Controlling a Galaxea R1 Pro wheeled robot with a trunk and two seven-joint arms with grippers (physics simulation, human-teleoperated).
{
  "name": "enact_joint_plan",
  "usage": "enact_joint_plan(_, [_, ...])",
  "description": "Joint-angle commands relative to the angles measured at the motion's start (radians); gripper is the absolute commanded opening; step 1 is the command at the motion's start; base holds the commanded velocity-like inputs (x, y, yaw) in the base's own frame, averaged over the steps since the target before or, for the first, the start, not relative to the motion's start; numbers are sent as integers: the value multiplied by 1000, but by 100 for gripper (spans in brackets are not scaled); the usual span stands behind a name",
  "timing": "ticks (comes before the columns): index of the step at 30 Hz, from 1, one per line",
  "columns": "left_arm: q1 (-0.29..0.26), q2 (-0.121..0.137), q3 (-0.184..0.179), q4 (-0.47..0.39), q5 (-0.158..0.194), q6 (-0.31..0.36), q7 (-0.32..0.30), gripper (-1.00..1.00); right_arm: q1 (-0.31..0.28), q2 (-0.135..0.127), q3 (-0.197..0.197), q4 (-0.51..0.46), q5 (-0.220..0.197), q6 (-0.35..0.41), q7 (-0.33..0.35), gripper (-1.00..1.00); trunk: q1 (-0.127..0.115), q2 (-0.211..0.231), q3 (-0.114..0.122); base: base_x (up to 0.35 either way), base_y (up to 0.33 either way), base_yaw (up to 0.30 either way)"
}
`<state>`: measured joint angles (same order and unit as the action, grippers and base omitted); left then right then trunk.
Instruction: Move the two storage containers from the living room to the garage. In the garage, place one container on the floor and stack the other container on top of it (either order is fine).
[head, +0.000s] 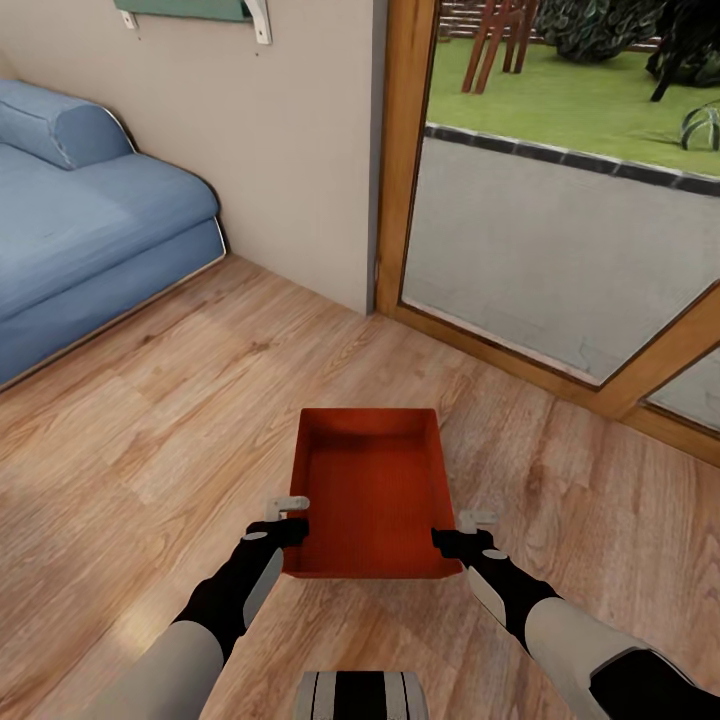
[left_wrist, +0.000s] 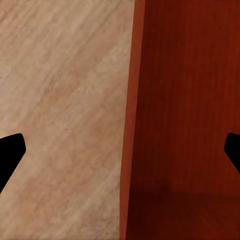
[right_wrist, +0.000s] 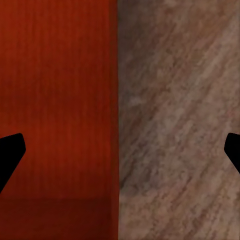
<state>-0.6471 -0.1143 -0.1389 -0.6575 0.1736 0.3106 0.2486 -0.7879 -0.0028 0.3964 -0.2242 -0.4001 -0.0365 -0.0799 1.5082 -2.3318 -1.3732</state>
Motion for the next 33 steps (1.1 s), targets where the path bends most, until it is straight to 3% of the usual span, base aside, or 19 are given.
enact_joint_plan(1, [0,1,-5,-2,11,4,9,100,-1,0,9,0,-9,-3,-5,100,0,0,-1,0,0,0])
enact_joint_plan(10, [0,1,-5,-2,11,4,9,100,-1,0,9,0,-9,-3,-5,100,0,0,-1,0,0,0])
enact_joint_plan(22, [0,1,-5,-2,11,4,9,100,-1,0,9,0,-9,-2,-5,100,46,-84,-38,0,0,0])
enact_joint_plan(33, [0,5,-5,5,11,4,8,100,-1,0,9,0,-9,-3,-5,100,46,-84,-38,0,0,0])
